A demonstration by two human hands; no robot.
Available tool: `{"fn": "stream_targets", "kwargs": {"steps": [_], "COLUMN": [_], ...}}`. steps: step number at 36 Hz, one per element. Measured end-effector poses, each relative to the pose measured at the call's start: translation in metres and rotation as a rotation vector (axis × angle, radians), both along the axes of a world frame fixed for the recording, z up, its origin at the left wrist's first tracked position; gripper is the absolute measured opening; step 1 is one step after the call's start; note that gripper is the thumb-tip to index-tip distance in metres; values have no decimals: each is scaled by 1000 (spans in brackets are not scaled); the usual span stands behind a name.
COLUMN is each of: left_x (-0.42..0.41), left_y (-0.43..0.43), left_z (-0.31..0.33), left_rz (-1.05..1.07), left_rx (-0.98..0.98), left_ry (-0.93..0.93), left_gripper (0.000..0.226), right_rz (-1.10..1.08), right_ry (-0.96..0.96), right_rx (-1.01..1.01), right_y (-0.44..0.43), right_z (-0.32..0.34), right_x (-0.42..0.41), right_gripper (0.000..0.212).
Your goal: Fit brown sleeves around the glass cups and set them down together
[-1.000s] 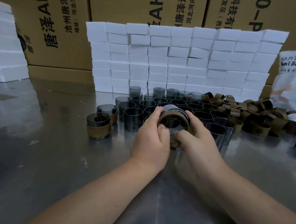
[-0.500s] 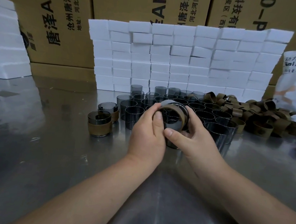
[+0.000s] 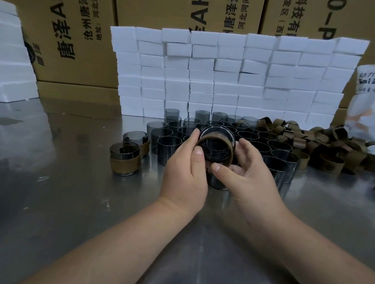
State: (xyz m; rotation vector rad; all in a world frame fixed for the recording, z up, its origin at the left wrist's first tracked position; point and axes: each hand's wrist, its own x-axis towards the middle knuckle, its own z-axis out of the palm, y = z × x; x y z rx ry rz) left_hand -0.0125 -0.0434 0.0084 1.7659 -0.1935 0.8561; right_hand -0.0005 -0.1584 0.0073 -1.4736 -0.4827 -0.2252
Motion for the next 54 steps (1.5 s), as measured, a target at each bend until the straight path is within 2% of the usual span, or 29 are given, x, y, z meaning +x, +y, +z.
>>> {"fn": "stream_targets", "kwargs": {"steps": [3,6,10,15,21,29,34,36,41,45,54], "left_x": [0,0,1,0,-1,2,4,5,7,8,9], "left_y": [0,0,1,0,0,2,5,5,7,7,7], "left_z": [1,2,3,3,3,4,3,4,3,5,6], "left_rz": [21,40,34,0,14,-8,-88,-86,-92,-120,-168], "left_rx": [19,33,1,5,37,22,-23,-21,-51,-97,-177], "left_ry": [1,-5,-9,10,13,-36,-34,-48,-48,-45,-30], "left_gripper": [56,55,50,56,57,48,52,43,17,16,17], "right_rz": [16,64,101,85,40,21,-20,-38,-44,-67,-68], "right_ry": [-13,-17,2,24,22,35,55,70,80,88,123], "right_rx": [-25,-7,-13,-35,-38,-46,-57,-52,-13,1,40], "right_y": [0,1,2,1,0,-3,-7,-8,-8,-7,-10], "right_z": [-1,-1,0,2,4,11,16,16,18,21,20], "right_x": [-1,-2,-2,-2,-5,-8,-8,-7,-7,-8,-1], "right_gripper": [71,71,86,102,91,78,72,70,73,80,70]}}
